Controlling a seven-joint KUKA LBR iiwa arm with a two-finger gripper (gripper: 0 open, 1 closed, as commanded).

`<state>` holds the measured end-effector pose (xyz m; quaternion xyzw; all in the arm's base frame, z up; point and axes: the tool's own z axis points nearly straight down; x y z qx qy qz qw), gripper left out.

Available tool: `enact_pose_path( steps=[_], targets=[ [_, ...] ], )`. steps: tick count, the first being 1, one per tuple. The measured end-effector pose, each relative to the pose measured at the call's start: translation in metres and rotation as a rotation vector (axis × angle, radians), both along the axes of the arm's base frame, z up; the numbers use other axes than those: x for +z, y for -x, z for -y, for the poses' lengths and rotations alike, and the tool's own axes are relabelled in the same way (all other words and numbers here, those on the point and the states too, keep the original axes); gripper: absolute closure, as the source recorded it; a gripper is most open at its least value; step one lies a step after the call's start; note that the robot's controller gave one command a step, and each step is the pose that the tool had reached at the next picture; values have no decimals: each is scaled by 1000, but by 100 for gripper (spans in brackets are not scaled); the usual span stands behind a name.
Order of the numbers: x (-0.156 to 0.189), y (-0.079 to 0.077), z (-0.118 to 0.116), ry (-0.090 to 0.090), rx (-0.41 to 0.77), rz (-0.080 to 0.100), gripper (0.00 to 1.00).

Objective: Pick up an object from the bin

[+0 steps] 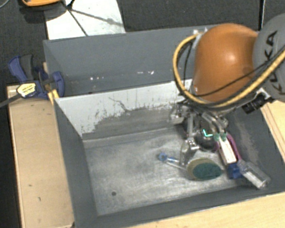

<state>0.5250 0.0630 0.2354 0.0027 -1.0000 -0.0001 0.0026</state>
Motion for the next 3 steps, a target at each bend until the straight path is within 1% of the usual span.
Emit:
enact_pose_path(
  steps=[1,2,3],
  targets=[
    [-163,6,35,-1,92,16,0],
    [-160,3,34,-2,89,28,100],
    [-2,1,24,0,191,16,100]
  ],
)
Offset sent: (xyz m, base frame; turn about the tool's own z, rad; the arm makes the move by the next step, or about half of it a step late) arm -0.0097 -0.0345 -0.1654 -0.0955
